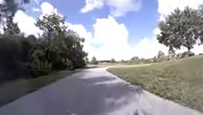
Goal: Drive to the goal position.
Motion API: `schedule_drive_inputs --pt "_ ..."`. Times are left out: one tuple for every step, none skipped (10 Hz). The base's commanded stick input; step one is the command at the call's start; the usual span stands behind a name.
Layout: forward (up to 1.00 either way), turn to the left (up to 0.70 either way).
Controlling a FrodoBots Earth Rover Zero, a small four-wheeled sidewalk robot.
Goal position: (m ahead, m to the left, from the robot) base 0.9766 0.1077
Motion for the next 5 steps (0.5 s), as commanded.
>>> schedule_drive_inputs --pt "0.70 0.00" --pt "0.70 0.00" --pt "0.70 0.00" --pt "0.70 0.00" --pt "0.70 0.00"
